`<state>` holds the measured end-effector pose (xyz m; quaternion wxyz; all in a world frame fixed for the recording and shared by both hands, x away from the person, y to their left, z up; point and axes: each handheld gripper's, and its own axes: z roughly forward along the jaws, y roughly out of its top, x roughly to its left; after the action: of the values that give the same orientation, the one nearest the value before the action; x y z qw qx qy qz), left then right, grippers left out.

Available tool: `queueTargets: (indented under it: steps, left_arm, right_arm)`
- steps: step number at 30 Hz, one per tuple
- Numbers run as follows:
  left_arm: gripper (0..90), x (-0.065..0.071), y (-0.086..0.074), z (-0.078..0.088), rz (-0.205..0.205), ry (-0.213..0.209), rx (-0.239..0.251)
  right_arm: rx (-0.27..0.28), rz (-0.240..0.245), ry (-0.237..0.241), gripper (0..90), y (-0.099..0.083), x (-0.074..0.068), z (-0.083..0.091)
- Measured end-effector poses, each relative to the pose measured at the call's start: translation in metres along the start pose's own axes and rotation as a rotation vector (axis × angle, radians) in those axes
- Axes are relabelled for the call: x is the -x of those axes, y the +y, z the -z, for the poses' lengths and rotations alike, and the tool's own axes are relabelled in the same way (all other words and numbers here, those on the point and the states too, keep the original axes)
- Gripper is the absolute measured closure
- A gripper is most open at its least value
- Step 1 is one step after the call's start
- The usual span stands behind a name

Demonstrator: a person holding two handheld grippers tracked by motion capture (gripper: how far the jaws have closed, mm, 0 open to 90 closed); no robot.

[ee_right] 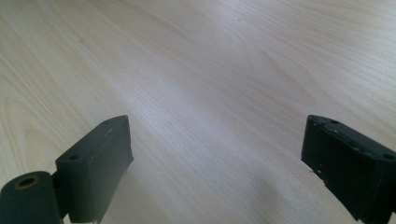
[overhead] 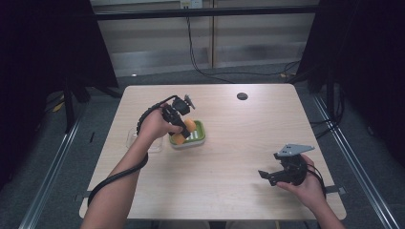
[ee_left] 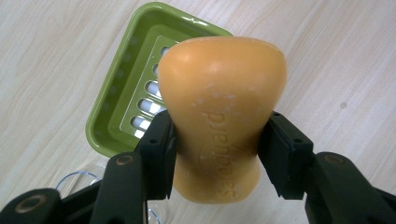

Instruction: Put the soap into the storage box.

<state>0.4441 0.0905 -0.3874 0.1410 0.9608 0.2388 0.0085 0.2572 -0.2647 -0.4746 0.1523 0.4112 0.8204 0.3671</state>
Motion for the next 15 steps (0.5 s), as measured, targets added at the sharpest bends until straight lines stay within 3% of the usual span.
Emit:
queueTargets:
  steps: [6, 7, 8, 12, 15]
  left_arm:
    - [49.5, -0.0016, 0.0024, -0.0007, -0.005, 0.005, 0.003]
    - [49.4, -0.0008, 0.0023, -0.0015, 0.015, 0.003, 0.008]
    - [49.4, -0.0019, 0.0029, -0.001, -0.003, 0.004, -0.006]
    - [49.5, -0.003, 0.0038, -0.0023, 0.008, 0.004, 0.011]
    - [49.5, -0.0042, 0.0048, -0.0033, -0.009, 0.009, 0.006]
  right_arm:
    - [0.002, 0.0, 0.0, 8.2, -0.0001, 0.0006, 0.0002]
    - [0.002, -0.001, -0.001, 8.2, -0.0002, 0.0003, 0.0001]
    - [0.002, -0.001, -0.001, 8.2, -0.0002, 0.0003, 0.0001]
    - [0.003, -0.001, -0.001, 8.2, -0.0001, 0.0006, 0.0005]
    - [0.004, -0.003, -0.001, 8.2, -0.0003, 0.0007, 0.0005]
